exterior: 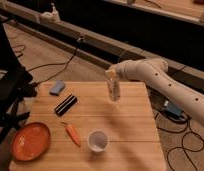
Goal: Stand the bottle upright
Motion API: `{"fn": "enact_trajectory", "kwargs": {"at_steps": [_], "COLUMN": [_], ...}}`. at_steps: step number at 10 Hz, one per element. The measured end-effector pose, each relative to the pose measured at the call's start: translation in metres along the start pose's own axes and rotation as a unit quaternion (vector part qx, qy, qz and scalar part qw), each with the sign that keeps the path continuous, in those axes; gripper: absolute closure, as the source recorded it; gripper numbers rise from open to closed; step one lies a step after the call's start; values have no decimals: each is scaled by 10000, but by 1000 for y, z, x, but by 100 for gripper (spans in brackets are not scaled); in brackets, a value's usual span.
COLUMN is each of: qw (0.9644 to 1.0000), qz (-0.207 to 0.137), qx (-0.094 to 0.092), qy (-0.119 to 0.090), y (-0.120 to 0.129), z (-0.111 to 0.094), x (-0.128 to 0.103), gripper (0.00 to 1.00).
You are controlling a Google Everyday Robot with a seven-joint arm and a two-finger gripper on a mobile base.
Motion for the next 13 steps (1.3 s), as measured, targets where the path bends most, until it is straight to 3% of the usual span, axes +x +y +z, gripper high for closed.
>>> {"fn": "enact_trajectory", "kwargs": {"at_steps": [2, 7, 10, 13], "qw": [9999, 9983, 9946, 9914], "qz": [42, 164, 183, 251], "qx": [29, 58, 386, 473], "qy": [-117, -551, -946, -1198], "y": [-4, -6, -26, -26], "z": [7, 46, 53, 60], "x": [2, 23, 28, 35], "gripper": [94, 94, 94, 94]}}
